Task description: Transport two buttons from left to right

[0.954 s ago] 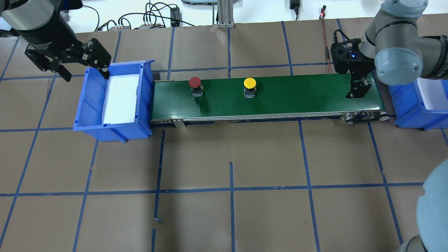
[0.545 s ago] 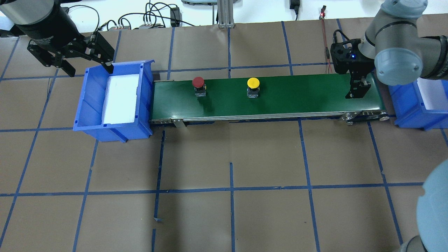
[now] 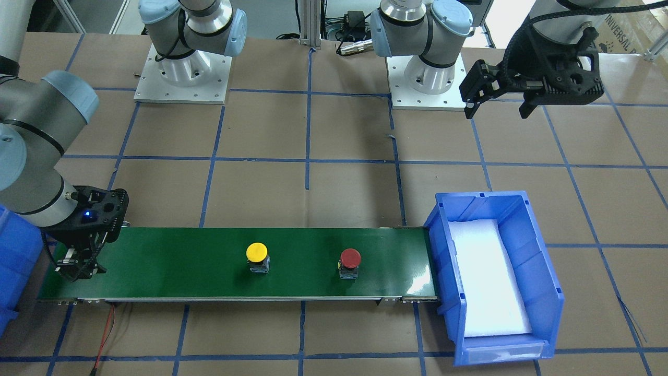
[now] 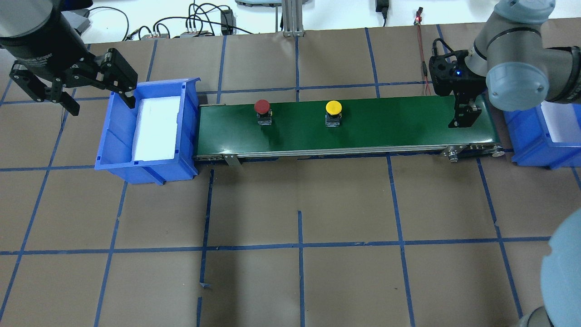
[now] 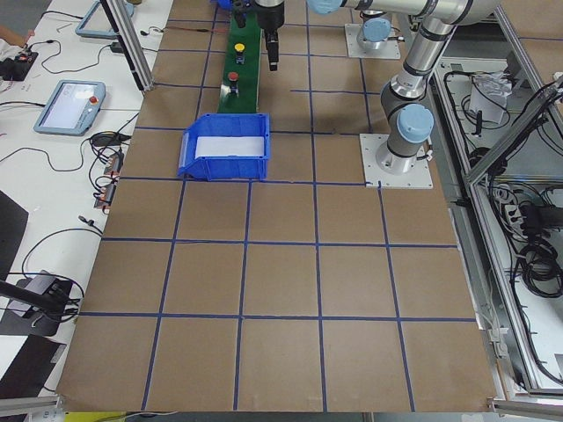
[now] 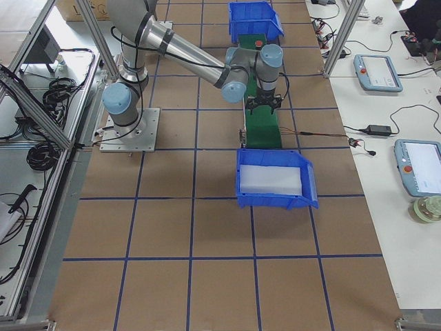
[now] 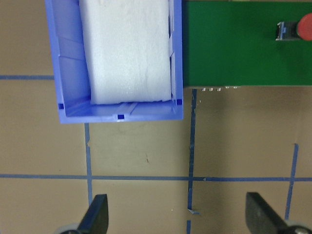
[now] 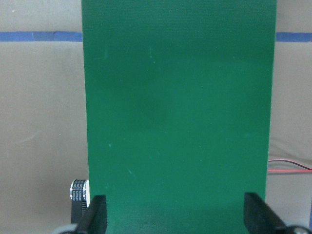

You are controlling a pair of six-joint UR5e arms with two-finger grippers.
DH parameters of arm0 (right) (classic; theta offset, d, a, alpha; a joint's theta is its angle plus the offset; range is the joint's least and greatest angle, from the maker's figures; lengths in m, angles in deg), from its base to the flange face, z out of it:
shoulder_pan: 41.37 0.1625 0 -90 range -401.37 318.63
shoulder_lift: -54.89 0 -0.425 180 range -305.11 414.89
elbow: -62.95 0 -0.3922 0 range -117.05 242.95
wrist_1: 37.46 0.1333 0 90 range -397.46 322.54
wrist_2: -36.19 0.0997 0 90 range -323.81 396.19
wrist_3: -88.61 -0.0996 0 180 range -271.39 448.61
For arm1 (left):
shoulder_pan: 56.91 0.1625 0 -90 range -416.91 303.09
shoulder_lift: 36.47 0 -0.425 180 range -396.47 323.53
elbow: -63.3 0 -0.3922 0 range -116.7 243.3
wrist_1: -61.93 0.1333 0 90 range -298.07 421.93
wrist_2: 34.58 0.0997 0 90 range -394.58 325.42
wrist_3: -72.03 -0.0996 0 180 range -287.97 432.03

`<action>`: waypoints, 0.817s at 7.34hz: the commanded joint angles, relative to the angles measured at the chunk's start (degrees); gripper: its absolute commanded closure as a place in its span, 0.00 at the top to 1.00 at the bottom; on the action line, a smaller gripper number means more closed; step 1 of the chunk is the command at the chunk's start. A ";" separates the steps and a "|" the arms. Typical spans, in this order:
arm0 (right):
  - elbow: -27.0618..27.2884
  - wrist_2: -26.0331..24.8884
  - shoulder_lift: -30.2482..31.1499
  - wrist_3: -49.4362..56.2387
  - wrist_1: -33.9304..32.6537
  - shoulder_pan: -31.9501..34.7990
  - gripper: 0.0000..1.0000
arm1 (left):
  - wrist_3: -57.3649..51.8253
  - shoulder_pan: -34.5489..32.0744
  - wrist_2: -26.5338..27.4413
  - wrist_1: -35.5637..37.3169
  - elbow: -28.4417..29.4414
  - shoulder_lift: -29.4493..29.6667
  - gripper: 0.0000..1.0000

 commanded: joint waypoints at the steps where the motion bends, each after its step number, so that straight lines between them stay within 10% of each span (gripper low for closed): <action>1: -0.13 0.07 -0.02 -0.16 0.00 0.09 0.99 | -0.12 -0.95 -0.54 1.14 -0.34 0.46 1.00; 6: -0.48 -0.28 0.07 -0.42 0.09 0.00 1.00 | -4.52 -0.85 -2.31 2.19 0.54 2.76 1.00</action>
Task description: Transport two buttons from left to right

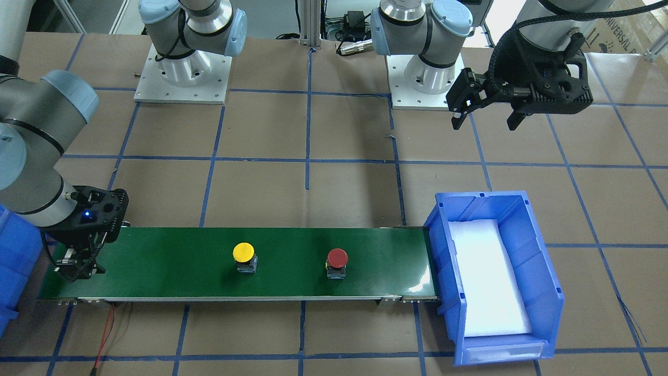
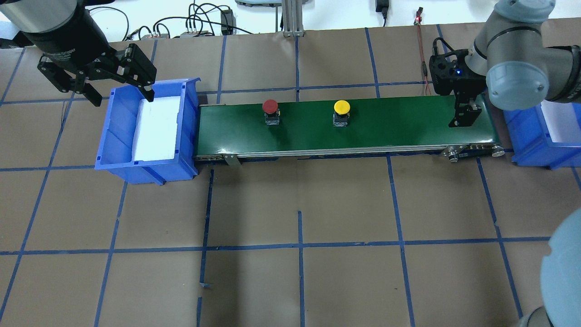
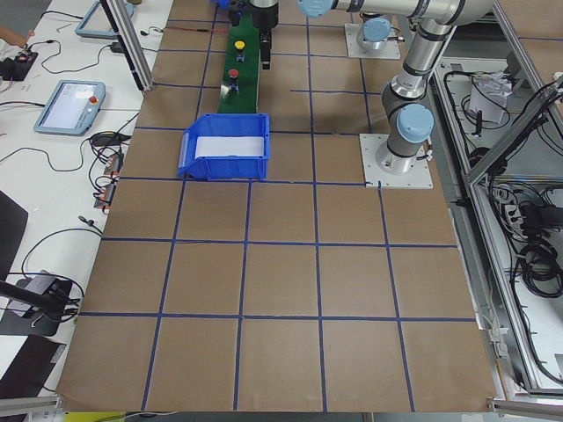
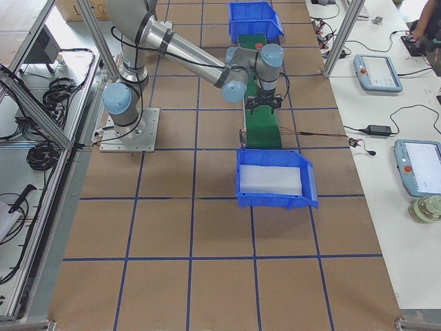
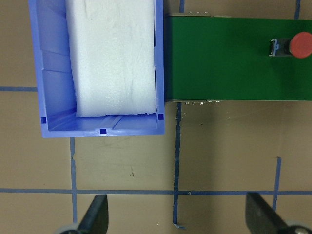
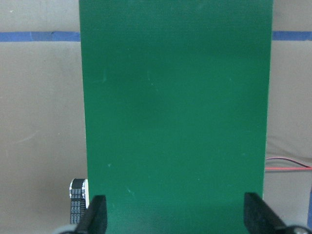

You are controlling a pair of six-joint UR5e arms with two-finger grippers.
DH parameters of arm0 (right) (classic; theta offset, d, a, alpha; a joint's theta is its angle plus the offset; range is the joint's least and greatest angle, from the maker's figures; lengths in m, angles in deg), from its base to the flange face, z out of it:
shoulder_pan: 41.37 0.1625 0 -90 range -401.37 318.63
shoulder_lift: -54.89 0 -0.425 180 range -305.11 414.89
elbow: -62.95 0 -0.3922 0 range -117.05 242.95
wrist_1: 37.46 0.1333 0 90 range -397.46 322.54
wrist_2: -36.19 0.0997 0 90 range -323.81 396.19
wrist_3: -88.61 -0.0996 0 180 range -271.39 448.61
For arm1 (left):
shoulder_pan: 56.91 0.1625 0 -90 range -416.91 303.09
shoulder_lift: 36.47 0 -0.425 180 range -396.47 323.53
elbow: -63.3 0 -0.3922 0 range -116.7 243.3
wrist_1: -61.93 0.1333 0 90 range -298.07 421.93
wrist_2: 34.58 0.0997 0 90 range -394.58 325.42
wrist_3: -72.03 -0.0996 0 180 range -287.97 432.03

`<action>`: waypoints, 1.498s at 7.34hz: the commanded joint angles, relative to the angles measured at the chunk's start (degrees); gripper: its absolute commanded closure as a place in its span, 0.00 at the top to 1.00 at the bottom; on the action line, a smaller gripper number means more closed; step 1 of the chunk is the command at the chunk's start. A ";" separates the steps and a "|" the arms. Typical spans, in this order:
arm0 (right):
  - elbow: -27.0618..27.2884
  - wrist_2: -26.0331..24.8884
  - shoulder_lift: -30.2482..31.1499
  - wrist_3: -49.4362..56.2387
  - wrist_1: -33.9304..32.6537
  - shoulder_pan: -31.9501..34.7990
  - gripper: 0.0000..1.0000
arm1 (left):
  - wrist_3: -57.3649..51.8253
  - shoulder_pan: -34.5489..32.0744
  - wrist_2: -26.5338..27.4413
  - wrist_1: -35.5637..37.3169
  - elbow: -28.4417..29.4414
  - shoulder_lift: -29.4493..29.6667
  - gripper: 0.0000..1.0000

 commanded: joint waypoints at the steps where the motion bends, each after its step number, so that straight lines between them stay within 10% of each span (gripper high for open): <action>1: -0.29 -0.24 0.01 -0.07 0.03 -0.03 1.00 | -1.44 0.68 0.34 0.18 0.27 -0.42 1.00; 11: -0.29 -0.07 -0.08 0.63 -0.05 -0.03 0.99 | -0.41 0.50 1.31 6.55 -0.17 1.85 1.00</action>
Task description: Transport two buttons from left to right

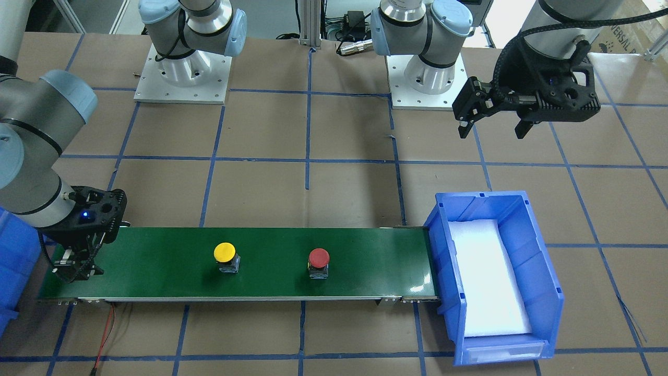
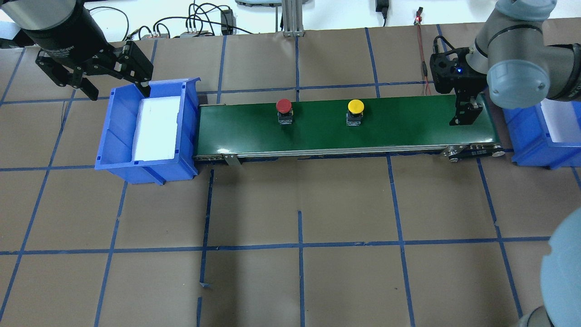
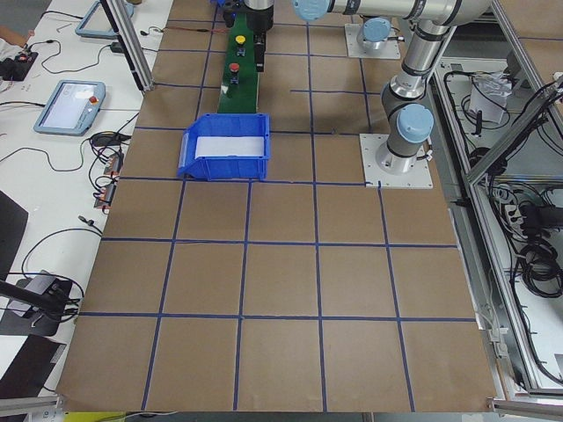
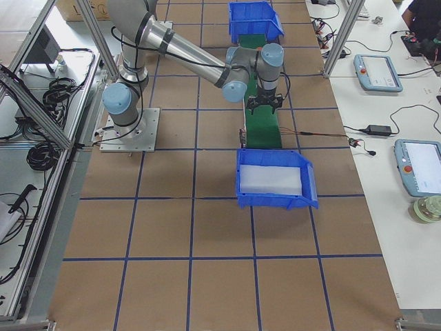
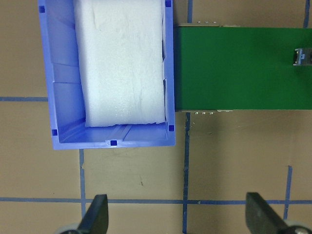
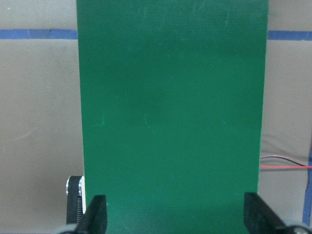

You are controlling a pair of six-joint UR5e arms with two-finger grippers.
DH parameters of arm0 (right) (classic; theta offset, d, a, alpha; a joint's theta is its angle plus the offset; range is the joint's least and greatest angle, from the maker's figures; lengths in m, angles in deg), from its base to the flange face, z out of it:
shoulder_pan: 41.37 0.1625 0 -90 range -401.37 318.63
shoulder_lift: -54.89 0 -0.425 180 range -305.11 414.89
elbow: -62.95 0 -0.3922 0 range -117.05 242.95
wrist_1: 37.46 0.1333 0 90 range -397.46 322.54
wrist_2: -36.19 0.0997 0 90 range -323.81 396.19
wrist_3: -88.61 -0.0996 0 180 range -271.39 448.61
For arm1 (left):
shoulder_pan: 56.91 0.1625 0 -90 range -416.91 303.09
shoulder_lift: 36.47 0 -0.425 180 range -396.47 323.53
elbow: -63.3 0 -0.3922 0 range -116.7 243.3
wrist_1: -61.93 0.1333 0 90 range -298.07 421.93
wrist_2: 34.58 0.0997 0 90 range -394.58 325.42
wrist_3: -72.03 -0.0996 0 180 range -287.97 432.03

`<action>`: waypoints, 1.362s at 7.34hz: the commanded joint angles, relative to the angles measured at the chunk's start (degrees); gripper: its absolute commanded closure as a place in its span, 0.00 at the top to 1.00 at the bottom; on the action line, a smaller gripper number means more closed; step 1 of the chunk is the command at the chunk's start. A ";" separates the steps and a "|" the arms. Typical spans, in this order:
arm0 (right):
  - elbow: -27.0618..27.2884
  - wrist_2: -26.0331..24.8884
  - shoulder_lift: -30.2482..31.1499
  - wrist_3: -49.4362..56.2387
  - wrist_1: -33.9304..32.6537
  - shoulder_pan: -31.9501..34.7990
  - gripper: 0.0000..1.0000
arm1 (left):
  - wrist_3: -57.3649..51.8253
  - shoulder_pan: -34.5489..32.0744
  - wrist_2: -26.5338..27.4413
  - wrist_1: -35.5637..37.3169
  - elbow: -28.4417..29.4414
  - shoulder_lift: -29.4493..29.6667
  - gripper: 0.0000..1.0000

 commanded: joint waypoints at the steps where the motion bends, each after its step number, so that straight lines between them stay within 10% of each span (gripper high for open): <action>1: -0.09 -0.07 0.09 0.11 0.02 0.09 0.99 | 1.82 -0.41 -0.29 6.96 -0.93 1.53 1.00; 10: 0.09 -0.07 0.09 0.03 0.02 0.18 0.97 | 3.60 -0.77 0.41 1.47 -1.29 3.39 1.00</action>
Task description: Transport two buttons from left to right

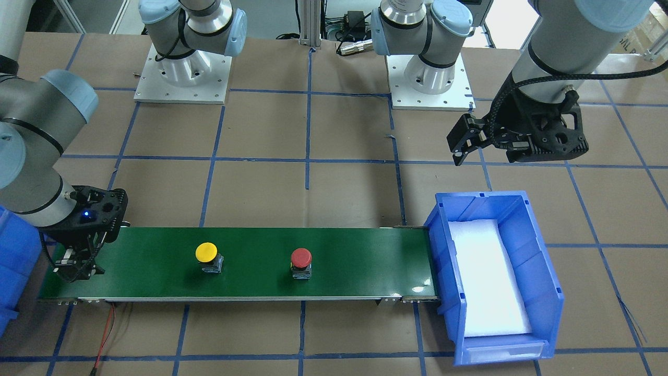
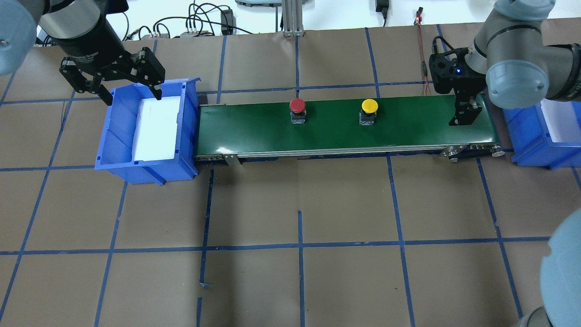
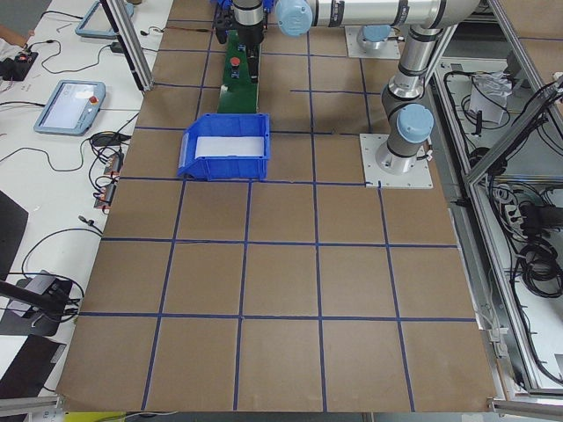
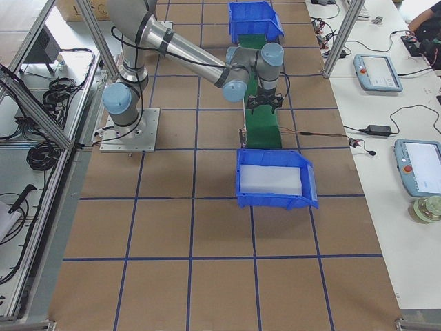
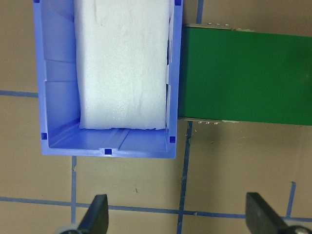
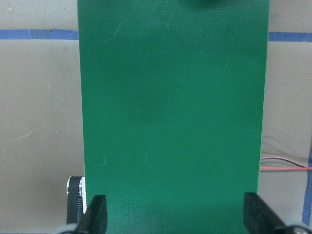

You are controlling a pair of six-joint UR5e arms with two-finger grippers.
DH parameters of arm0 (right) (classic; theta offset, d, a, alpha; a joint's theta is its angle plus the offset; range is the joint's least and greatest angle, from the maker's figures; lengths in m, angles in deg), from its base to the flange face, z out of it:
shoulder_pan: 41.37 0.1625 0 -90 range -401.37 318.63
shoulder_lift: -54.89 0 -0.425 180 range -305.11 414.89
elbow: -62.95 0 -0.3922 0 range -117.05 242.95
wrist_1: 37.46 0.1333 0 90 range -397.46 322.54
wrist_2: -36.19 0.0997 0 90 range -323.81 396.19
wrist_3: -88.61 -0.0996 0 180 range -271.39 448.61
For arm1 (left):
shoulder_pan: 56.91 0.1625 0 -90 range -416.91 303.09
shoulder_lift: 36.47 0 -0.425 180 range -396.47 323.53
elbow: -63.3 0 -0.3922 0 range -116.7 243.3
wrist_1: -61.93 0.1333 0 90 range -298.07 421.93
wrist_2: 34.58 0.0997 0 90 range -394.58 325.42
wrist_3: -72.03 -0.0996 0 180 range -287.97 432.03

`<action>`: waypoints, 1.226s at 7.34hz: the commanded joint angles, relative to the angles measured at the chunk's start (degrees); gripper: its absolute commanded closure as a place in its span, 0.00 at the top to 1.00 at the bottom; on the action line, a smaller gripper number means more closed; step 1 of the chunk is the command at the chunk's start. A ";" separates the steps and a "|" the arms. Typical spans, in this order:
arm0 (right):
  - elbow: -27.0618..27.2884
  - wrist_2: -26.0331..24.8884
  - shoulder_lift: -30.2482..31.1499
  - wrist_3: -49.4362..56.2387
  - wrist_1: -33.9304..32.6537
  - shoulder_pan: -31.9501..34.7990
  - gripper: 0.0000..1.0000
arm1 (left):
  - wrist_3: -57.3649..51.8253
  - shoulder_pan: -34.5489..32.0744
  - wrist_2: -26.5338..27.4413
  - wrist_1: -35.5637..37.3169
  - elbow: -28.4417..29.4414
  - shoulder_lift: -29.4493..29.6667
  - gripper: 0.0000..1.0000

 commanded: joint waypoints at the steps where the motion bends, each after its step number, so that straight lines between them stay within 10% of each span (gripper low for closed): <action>1: 0.11 0.04 -0.08 0.00 0.03 0.00 0.98 | -0.54 -0.47 0.01 -0.37 0.68 -1.13 1.00; 9: -0.15 0.04 0.36 -0.44 0.03 0.09 0.97 | -2.56 -0.30 0.01 -3.18 0.86 -2.80 1.00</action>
